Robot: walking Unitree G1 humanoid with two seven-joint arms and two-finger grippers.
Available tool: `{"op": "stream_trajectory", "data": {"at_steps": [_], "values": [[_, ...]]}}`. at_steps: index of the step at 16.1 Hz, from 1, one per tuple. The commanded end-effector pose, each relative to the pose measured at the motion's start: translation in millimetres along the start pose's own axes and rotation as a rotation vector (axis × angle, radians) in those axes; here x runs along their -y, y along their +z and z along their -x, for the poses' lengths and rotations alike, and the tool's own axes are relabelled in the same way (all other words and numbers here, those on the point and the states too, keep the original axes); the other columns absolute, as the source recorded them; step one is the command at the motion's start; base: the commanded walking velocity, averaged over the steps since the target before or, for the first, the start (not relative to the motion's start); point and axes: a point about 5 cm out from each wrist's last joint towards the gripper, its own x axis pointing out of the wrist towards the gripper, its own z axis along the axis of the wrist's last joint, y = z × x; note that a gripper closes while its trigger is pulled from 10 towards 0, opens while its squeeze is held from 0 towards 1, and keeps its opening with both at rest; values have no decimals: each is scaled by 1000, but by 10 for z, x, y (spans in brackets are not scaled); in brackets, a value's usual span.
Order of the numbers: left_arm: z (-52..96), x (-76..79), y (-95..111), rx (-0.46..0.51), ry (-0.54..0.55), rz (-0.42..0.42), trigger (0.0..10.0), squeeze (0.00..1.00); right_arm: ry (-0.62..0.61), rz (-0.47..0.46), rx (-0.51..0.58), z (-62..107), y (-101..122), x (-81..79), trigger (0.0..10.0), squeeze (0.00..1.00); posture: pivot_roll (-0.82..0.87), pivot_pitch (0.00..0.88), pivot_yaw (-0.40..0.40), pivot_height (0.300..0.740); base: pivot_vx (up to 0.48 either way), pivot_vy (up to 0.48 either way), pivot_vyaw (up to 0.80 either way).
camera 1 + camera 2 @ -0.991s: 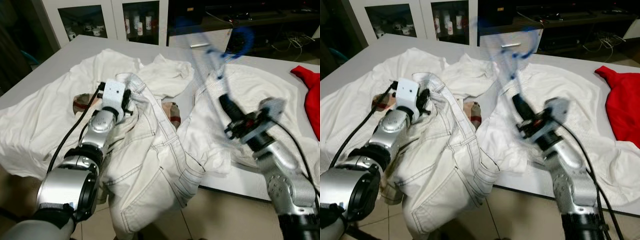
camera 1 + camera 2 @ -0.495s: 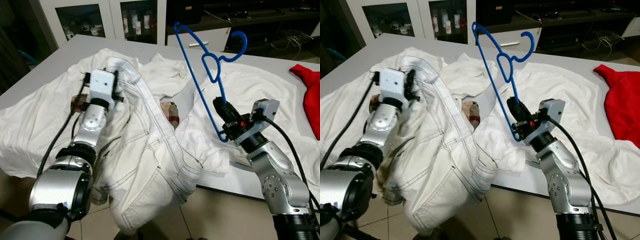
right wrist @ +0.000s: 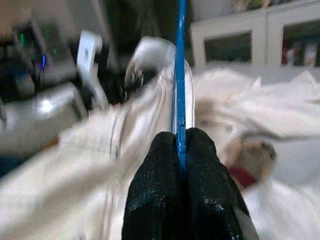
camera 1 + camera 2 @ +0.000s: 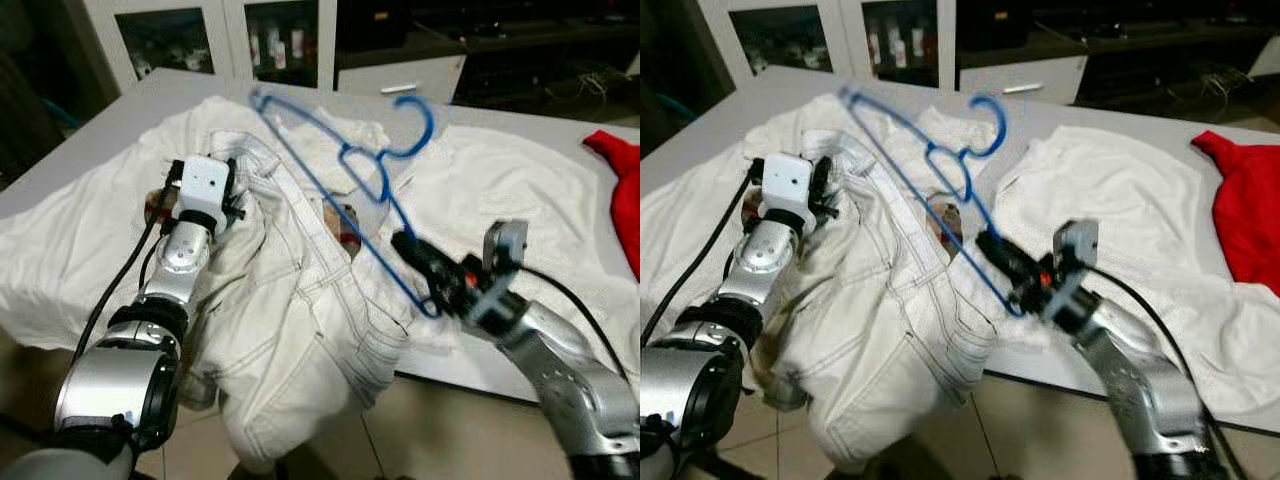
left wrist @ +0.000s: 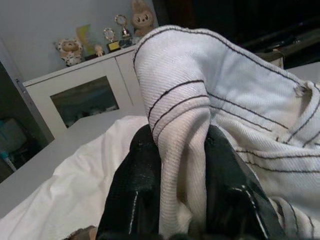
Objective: Hang hanger
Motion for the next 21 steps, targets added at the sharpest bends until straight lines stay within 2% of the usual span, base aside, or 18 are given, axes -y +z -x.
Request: {"op": "stream_trajectory", "data": {"at_steps": [1,3,4,6,8,9,12,16,18,20,21], "values": [[20,43,-59,-37,-27,-11,10000,0,15,77,-23,59,64,36,10000,0,27,10,15,740,0,0,0],[26,50,-77,-49,-33,-5,10000,0,47,199,-100,222,173,123,10000,0,27,10,15,740,0,0,0],[37,52,-93,-53,-41,1,10000,1000,56,255,-145,306,245,178,10000,0,27,10,15,740,0,0,0],[50,64,-112,-60,-56,5,10000,1000,69,339,-224,452,357,255,10000,0,19,9,15,740,0,0,0],[49,78,-128,-78,-57,-5,10000,965,126,402,-297,578,484,246,10000,0,17,8,16,740,0,0,0],[46,83,-132,-88,-60,-8,10000,0,160,438,-324,621,555,222,10000,0,16,9,16,740,0,0,0],[42,92,-134,-94,-67,-10,10000,0,211,492,-404,702,644,211,10000,0,12,10,19,740,0,0,0],[38,106,-126,-91,-69,-5,10000,0,247,499,-484,776,638,197,10000,0,10,20,20,740,0,0,0],[31,113,-122,-95,-77,43,10000,0,237,509,-484,830,714,223,10000,0,9,30,21,740,0,0,0],[42,130,-128,-90,-101,13,10000,0,246,508,-459,850,806,202,10000,0,7,40,24,740,0,0,0],[53,141,-138,-89,-109,9,10000,0,292,489,-450,828,793,122,10000,0,5,46,24,740,0,0,0]]}}
